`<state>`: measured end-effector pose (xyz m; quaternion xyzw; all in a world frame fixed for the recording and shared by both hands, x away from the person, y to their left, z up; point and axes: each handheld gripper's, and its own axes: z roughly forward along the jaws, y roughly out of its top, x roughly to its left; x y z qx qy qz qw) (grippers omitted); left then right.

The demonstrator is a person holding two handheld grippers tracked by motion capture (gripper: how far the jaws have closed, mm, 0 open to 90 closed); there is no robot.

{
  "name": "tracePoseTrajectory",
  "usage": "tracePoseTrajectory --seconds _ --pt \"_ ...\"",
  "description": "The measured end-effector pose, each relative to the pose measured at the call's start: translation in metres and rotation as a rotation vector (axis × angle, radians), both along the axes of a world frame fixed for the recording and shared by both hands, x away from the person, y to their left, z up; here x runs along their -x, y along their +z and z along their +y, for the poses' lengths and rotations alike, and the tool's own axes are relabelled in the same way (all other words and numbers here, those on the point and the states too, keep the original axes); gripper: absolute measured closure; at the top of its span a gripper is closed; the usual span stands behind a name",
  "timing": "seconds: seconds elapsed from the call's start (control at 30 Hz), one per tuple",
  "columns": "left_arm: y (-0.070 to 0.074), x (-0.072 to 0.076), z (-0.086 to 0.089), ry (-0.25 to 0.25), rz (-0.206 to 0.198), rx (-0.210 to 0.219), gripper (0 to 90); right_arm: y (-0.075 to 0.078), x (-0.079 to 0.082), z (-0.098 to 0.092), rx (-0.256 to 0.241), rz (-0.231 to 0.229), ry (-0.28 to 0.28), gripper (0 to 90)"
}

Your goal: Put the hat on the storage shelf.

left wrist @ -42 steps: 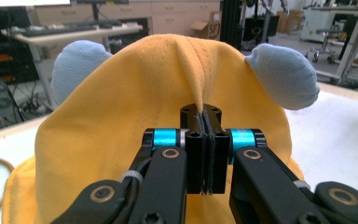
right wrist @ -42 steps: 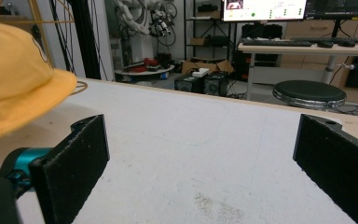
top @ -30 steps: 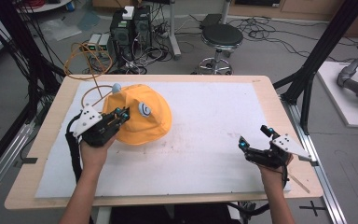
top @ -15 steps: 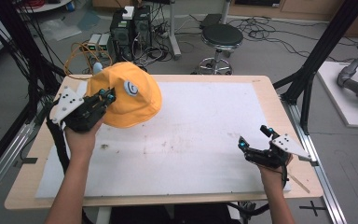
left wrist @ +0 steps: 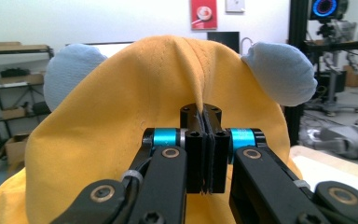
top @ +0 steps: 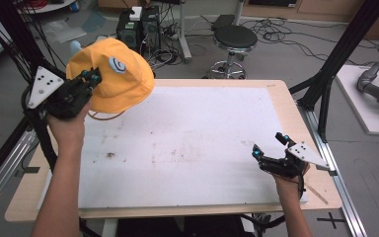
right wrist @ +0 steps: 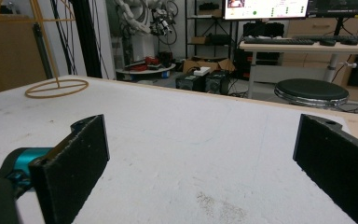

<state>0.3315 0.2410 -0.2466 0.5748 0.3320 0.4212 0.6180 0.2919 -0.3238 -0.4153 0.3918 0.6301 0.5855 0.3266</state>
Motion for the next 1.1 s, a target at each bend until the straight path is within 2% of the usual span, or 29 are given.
tracePoseTrajectory --seconds 0.13,0.23,0.37,0.5,0.57,0.8,1.1 --pt "0.008 -0.005 0.009 0.042 -0.009 0.000 88.3 0.000 0.000 0.000 -0.003 0.002 0.000 3.1" --pt "0.014 -0.011 0.016 0.063 -0.006 0.032 88.3 0.000 0.000 0.000 -0.001 0.001 0.001 3.1" --pt "0.024 -0.024 0.026 0.123 0.004 0.075 88.4 0.000 0.000 0.001 0.003 0.001 0.003 3.1" --pt "0.030 -0.034 0.033 0.146 0.006 0.091 88.4 0.000 0.000 0.001 0.003 0.004 0.003 3.1" --pt "0.031 -0.036 0.034 0.155 0.007 0.087 88.4 0.000 0.000 0.001 0.002 0.004 0.003 3.1" --pt "0.034 -0.056 0.045 0.212 0.025 0.110 88.4 -0.002 -0.002 0.001 0.000 0.006 0.011 3.1" --pt "0.024 -0.090 0.057 0.253 0.064 0.129 88.4 -0.006 -0.005 -0.001 0.003 0.024 0.014 3.1"
